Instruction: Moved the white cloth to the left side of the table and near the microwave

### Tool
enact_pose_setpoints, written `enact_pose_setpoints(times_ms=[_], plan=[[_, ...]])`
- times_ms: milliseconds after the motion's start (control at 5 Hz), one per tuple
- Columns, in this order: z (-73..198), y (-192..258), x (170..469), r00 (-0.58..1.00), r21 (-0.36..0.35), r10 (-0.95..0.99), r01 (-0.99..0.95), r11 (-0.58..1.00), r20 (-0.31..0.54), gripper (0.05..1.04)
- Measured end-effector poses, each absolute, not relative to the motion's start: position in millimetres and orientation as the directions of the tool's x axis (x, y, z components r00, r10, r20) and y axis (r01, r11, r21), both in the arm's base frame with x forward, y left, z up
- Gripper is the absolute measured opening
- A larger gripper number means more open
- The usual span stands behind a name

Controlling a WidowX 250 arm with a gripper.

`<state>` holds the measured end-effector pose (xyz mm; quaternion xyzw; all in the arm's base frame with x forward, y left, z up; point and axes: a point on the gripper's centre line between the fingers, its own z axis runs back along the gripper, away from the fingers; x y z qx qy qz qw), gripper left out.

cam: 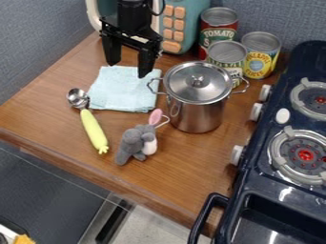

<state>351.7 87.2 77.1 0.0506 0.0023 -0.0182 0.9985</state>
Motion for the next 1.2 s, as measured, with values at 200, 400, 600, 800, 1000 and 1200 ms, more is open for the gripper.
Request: enact_pose_setpoints(times_ms=[200, 400, 600, 800, 1000, 1200], plan=[[62.7, 86.5, 349.3, 0.999, 0.090, -0.031, 0.035, 0.995, -0.044, 1.000], [48.7, 92.7, 345.5, 0.997, 0.077, 0.000, 0.007, 0.997, -0.081, 1.000], [43.7, 105.4, 350.3, 0.997, 0.071, 0.023, -0.018, 0.997, -0.077, 1.000], [45.0, 110.6, 363.2, 0.998, 0.071, 0.020, -0.016, 0.997, -0.059, 1.000], [34.1, 122.5, 367.3, 0.997, 0.067, 0.042, -0.038, 0.997, -0.071, 1.000], [23.3, 121.9, 367.6, 0.996, 0.063, 0.039, -0.034, 0.997, -0.082, 1.000]])
